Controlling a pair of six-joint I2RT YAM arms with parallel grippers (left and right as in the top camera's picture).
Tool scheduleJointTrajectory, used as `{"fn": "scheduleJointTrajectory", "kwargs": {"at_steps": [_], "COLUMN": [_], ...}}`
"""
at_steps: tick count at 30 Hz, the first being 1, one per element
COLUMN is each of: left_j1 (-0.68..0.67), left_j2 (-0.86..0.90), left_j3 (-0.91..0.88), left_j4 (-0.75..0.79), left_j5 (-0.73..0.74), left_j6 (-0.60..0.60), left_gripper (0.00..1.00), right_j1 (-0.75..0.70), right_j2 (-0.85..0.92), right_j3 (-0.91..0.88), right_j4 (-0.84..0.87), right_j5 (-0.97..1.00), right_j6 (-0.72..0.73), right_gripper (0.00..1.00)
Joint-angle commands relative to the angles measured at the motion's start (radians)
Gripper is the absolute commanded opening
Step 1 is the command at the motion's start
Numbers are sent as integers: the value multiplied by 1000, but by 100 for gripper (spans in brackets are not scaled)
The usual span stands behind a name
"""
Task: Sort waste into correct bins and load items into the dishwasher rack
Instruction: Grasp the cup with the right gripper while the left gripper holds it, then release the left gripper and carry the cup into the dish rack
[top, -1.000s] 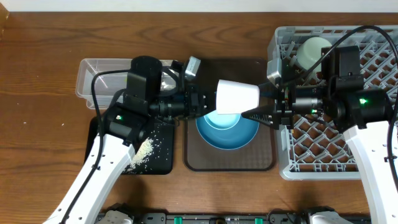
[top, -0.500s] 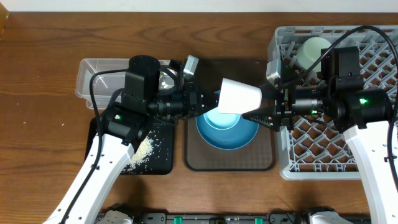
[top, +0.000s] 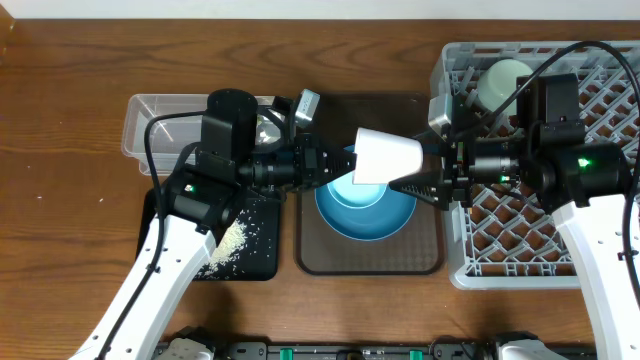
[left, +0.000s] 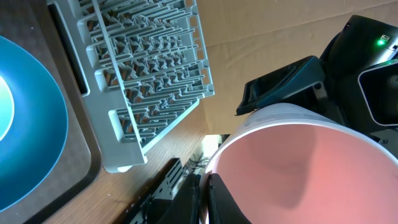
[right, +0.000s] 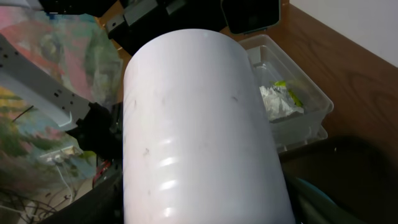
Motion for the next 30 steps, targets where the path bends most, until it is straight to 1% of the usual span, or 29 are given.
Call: {"fn": "scheduleJointTrajectory", "kwargs": {"at_steps": [1,3,5,7,9,12,18,24,28,29,30], "left_j1": [-9,-9,-9,-9,-9,-9,-9,-9,-9,-9,-9], "left_j2": [-1,-1,-1,-1,-1,-1,-1,-1,-1,-1,-1], "left_j3": [-1,-1,-1,-1,-1,-1,-1,-1,-1,-1,-1], "left_j4": [-6,-6,-6,-6,-6,-12,-17,-17,-17,-17,-17], "left_j5": [25,26,26,29,32,32,32,32,32,32,32], "left_j6": [28,28,28,28,28,28,28,28,28,28,28], "left_gripper": [6,6,6,6,6,6,6,6,7,9,15], "right_j1": [-5,-5,-5,-3,6,25,43,46,54,54,54], "right_j2": [-2,-2,-2,-2,-2,-2,-2,-2,-2,-2,-2], "right_j3": [19,19,19,19,19,19,19,19,19,19,19], "right_j4": [11,11,15,25,36,51,64,61,59,59,59], "right_j5": [-31,-31,-31,-35,-39,-38,-37,-37,-27,-21,-15], "right_j6": [10,10,10,10,10,10,10,10,10,10,10], "right_gripper": [61,58,57,64,69,68,58,55,46,45,44]}}
